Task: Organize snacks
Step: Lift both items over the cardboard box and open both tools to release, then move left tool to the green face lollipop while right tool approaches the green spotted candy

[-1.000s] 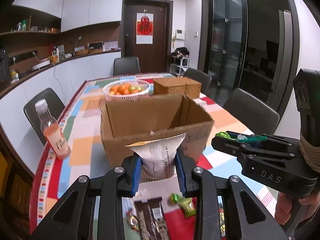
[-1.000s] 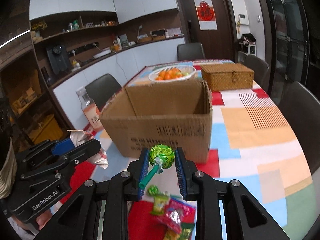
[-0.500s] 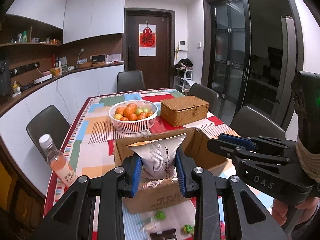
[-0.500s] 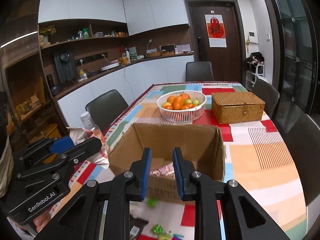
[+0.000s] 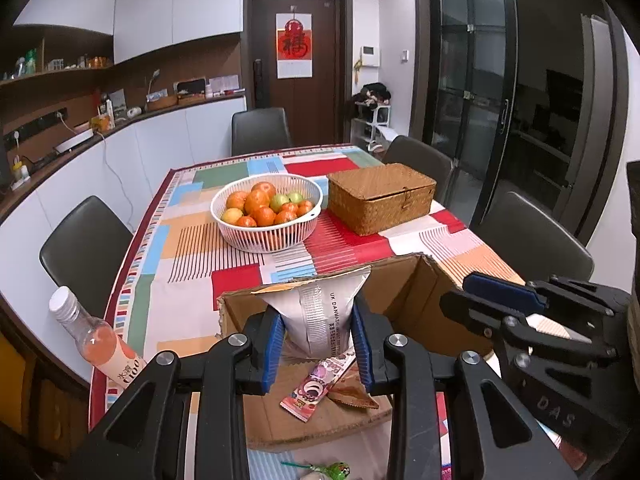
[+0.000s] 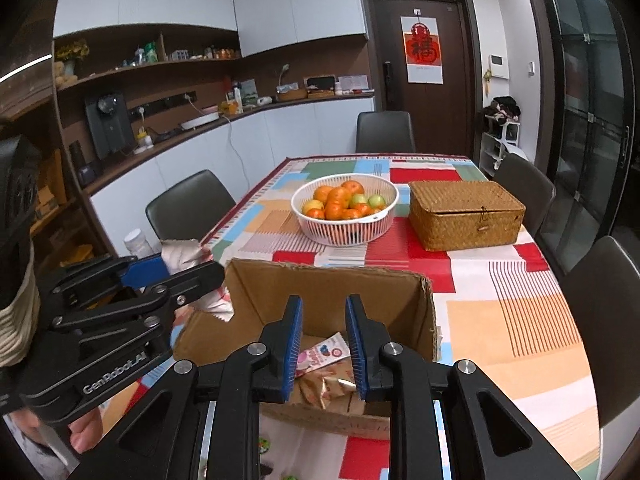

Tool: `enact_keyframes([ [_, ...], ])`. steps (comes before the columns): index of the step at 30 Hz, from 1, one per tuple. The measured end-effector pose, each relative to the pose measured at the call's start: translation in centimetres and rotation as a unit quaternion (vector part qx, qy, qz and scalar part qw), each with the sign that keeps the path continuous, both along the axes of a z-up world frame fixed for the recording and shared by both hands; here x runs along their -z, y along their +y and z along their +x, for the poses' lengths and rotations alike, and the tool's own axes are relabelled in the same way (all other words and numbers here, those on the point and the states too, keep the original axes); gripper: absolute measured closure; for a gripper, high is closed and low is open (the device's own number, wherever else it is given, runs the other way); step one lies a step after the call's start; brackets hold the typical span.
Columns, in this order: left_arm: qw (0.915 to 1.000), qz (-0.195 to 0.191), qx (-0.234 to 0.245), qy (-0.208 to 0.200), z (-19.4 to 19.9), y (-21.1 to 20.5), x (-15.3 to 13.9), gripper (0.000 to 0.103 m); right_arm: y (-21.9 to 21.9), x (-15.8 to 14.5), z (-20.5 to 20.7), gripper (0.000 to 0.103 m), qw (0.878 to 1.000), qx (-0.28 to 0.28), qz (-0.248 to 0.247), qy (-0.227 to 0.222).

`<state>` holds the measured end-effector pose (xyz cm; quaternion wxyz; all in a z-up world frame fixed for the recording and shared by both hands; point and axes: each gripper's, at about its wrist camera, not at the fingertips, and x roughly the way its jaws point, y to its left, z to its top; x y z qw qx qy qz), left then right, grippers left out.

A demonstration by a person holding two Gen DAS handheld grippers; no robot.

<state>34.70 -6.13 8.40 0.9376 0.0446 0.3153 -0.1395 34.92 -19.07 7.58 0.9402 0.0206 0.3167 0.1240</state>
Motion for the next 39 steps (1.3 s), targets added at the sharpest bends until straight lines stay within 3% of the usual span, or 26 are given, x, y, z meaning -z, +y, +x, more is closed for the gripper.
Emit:
enact_keyframes([
  [5,1.0000,0.004,-0.004,0.006,0.0,0.0,0.5,0.056,0.1,0.5,0.5,0.079,1.000,0.003,-0.003,0.010],
  [10,0.9999,0.009,-0.005,-0.005,-1.5,0.6,0.5,0.049,0.2,0.6,-0.1,0.079,1.000,0.002,-0.005,0.010],
  [19,0.9998,0.013,-0.001,-0.013,-4.7,1.8,0.6,0.048,1.3,1.2,-2.3,0.079,1.000,-0.021,-0.014,0.014],
  [22,0.9997,0.018,0.000,-0.016,-5.9,2.2,0.8,0.044,1.8,1.6,-3.2,0.079,0.999,-0.030,-0.017,0.019],
  [25,0.9994,0.028,0.003,-0.018,-7.1,2.4,1.2,0.043,2.2,2.1,-4.1,0.069,0.999,-0.035,-0.021,0.022],
  [39,0.9963,0.075,0.037,0.017,-10.7,2.6,5.9,0.041,3.6,6.0,-7.3,0.069,0.993,-0.069,-0.059,0.076],
])
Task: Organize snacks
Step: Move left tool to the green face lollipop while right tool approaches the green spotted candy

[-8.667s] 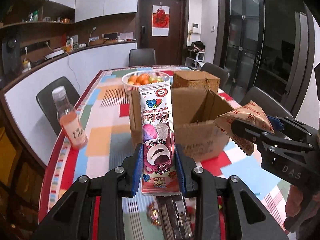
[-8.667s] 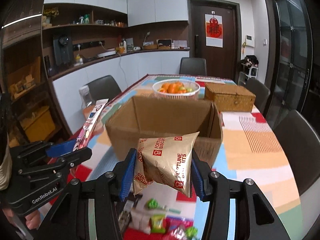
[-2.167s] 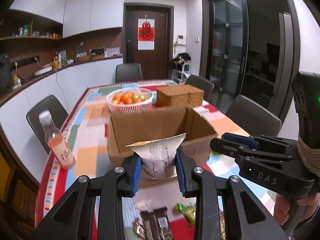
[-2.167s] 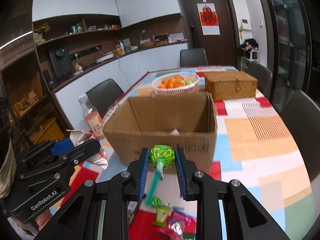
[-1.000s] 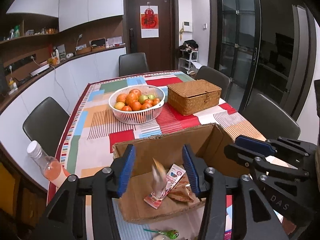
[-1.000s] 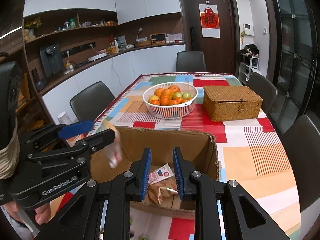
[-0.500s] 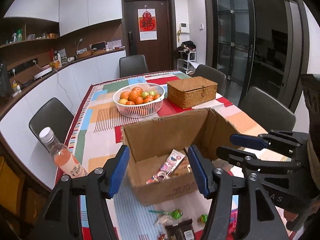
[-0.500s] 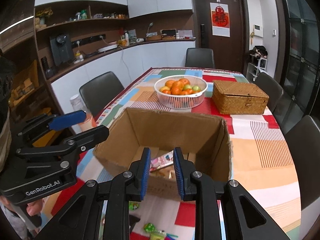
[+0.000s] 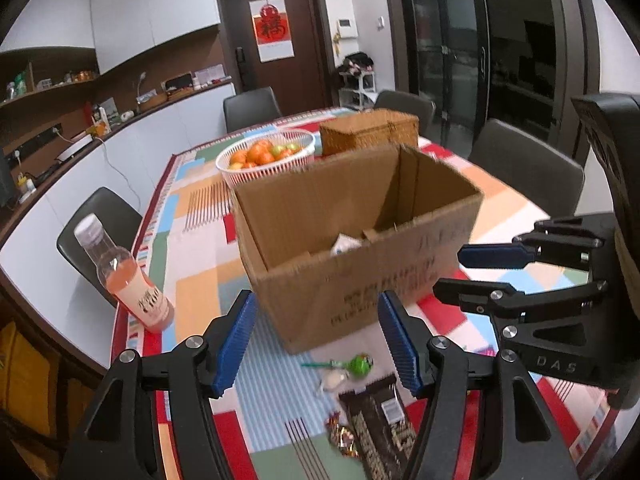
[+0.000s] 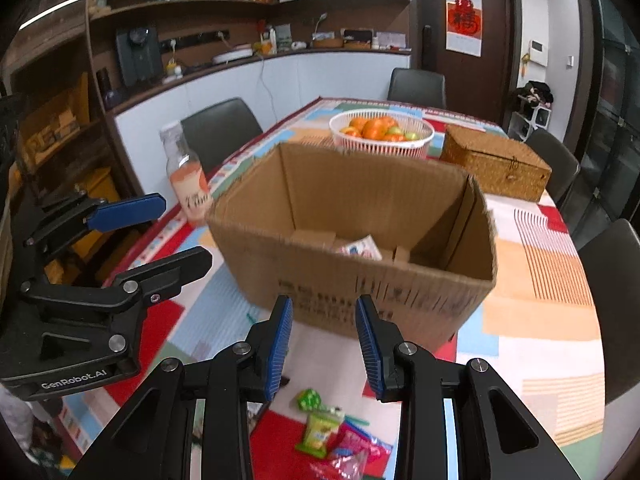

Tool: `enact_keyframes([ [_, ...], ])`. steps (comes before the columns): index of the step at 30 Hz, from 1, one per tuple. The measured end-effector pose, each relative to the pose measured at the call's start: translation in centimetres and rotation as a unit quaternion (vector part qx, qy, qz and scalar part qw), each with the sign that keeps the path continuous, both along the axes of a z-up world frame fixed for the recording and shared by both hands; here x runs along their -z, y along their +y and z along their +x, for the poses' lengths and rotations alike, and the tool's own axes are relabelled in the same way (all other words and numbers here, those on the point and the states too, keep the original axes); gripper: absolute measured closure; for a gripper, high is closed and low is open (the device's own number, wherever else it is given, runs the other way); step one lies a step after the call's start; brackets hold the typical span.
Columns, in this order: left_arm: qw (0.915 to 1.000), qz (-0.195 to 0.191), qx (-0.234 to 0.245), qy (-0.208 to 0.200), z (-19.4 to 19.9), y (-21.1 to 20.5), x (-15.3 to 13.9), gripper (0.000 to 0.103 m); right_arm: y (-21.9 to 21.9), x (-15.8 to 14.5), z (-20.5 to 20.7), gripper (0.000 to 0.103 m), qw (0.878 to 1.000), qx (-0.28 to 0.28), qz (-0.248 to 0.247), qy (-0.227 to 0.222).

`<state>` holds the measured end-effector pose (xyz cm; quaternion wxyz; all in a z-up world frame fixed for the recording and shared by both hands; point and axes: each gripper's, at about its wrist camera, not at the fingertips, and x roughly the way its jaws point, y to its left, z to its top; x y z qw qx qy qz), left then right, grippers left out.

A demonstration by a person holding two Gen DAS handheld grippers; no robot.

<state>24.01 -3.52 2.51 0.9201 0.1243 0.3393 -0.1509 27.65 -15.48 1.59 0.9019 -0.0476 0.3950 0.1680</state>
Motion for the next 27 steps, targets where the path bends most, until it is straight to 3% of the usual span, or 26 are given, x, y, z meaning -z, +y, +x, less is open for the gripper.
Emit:
enact_keyframes([
  [15,0.9968,0.042,0.044,0.051,-0.9,-0.9,5.1,0.041,0.7,5.9,-1.5,0.069,0.995,-0.030,-0.033,0.084],
  [27,0.9881,0.087,0.078,0.100,0.4,-1.8,9.0,0.041,1.6,9.4,-0.9,0.069,0.989,-0.047,-0.062,0.129],
])
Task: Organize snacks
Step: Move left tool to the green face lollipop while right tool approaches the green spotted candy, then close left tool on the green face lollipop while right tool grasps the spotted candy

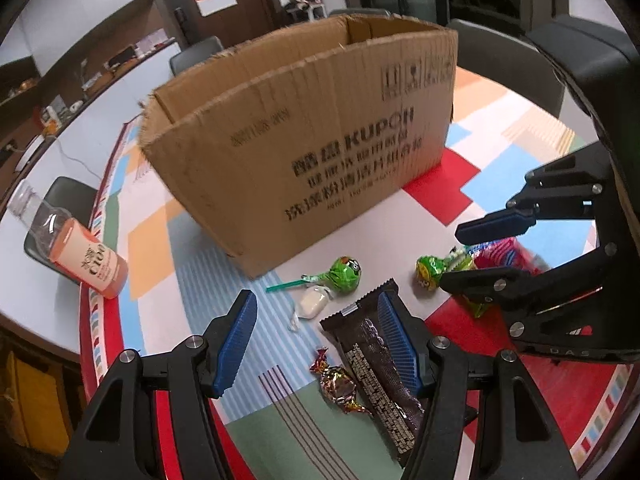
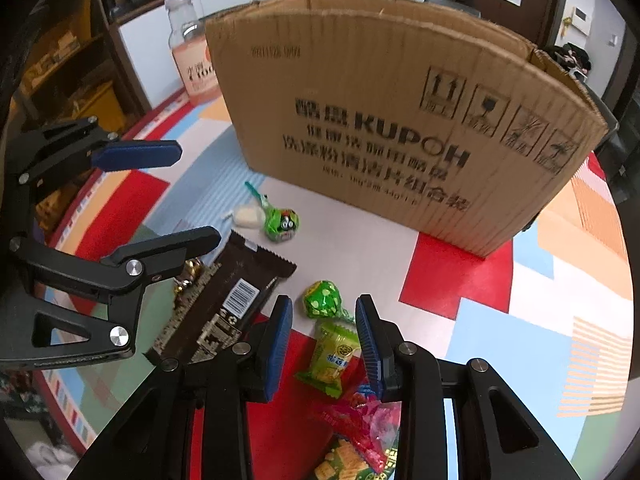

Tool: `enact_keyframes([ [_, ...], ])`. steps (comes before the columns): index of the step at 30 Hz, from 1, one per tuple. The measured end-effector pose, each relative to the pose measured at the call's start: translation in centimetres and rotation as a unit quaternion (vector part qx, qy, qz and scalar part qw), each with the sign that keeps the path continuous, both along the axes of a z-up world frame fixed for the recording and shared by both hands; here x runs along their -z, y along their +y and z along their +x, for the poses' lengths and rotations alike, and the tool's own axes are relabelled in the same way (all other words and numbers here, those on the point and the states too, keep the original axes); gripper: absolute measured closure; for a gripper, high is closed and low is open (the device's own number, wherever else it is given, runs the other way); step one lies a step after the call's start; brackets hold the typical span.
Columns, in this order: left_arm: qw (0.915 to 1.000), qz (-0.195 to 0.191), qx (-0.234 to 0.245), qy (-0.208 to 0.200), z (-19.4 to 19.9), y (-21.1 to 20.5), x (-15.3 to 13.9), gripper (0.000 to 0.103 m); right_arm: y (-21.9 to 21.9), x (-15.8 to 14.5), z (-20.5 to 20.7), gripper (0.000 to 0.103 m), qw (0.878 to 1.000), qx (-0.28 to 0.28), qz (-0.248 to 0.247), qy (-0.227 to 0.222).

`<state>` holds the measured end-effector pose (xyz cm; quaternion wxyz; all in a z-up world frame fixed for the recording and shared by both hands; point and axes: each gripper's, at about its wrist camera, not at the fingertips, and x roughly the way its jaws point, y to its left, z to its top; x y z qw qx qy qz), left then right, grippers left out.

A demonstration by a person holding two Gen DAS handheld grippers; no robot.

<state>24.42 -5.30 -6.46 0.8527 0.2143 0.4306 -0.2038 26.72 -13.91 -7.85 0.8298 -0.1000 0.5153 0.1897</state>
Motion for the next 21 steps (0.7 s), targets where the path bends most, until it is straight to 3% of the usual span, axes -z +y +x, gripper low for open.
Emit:
enact_keyframes([
  [5,0.9994,0.018,0.028,-0.002,1.0,-0.8,0.9,0.035,0.1,1.2,0.5,0.069,1.000,-0.005,-0.014,0.011],
  [11,0.9979,0.044,0.047,0.004,2.7,-2.1,2.3,0.034,0.0,2.2,1.5,0.069,1.000,0.003,-0.011,0.017],
  [21,0.9969,0.057,0.054,0.010,4.8,-3.4,3.9,0.035,-1.8,2.7,2.9,0.069,0.999,0.020,0.009,0.025],
])
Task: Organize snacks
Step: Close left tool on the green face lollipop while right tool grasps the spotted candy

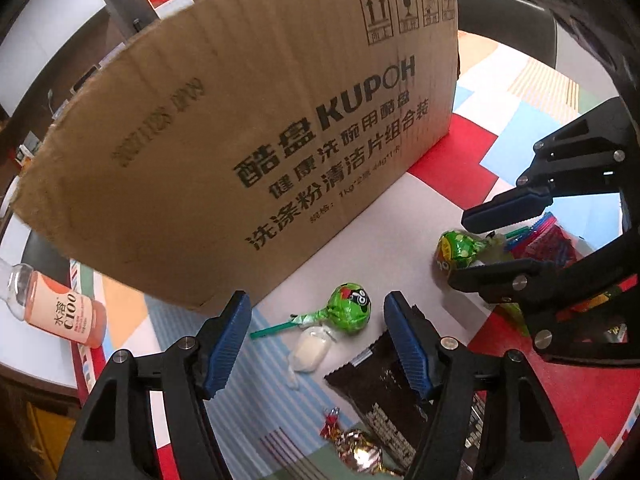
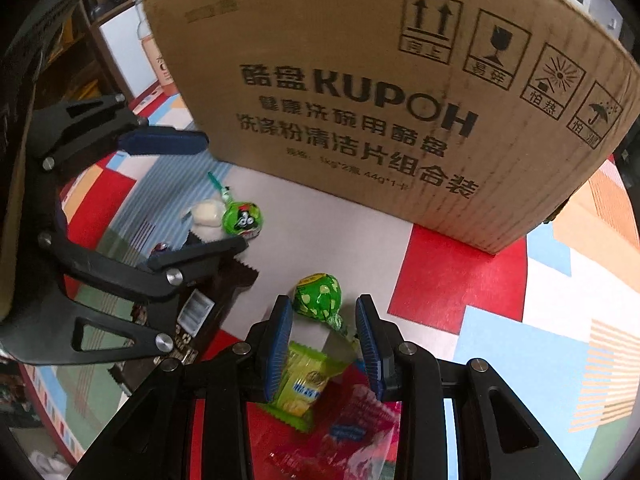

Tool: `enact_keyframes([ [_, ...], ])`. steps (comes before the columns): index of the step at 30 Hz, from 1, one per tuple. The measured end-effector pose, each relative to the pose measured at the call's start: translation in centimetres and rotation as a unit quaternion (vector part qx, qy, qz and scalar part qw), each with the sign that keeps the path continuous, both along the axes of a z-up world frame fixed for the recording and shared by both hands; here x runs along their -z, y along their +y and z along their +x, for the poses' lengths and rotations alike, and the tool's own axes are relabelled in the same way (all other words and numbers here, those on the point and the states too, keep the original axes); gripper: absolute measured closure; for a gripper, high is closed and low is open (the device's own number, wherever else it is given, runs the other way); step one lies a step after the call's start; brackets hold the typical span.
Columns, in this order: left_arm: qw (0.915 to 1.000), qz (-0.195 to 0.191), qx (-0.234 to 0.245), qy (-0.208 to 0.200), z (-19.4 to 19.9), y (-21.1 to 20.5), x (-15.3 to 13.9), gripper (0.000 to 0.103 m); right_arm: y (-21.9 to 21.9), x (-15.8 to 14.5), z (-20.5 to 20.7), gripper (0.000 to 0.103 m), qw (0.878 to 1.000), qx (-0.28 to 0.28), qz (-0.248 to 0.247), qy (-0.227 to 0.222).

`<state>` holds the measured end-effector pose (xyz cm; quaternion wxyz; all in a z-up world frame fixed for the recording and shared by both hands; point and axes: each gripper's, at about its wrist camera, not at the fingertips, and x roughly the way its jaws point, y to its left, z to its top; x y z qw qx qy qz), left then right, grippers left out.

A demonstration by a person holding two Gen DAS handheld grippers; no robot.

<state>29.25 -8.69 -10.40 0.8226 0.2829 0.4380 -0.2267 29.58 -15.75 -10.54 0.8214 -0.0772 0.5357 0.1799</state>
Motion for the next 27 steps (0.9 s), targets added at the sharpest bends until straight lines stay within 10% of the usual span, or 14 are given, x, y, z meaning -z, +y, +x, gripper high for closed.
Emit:
enact_keyframes([
  [10,0.9997,-0.008,-0.008,0.021,1.5,-0.2,1.2,0.054,-0.4,0.9,1.1,0.069,1.000,0.019,0.015,0.002],
  [14,0.9982,-0.033,-0.015,0.047,1.9,-0.1,1.5,0.077,-1.2,0.5,1.1,0.069,1.000,0.018,0.021,0.000],
  [27,0.9946,-0.078,-0.055,0.042,1.6,1.1,-0.1,0.078,-0.9,-1.4,-0.2,0.076,0.999,0.026,0.044,-0.016],
])
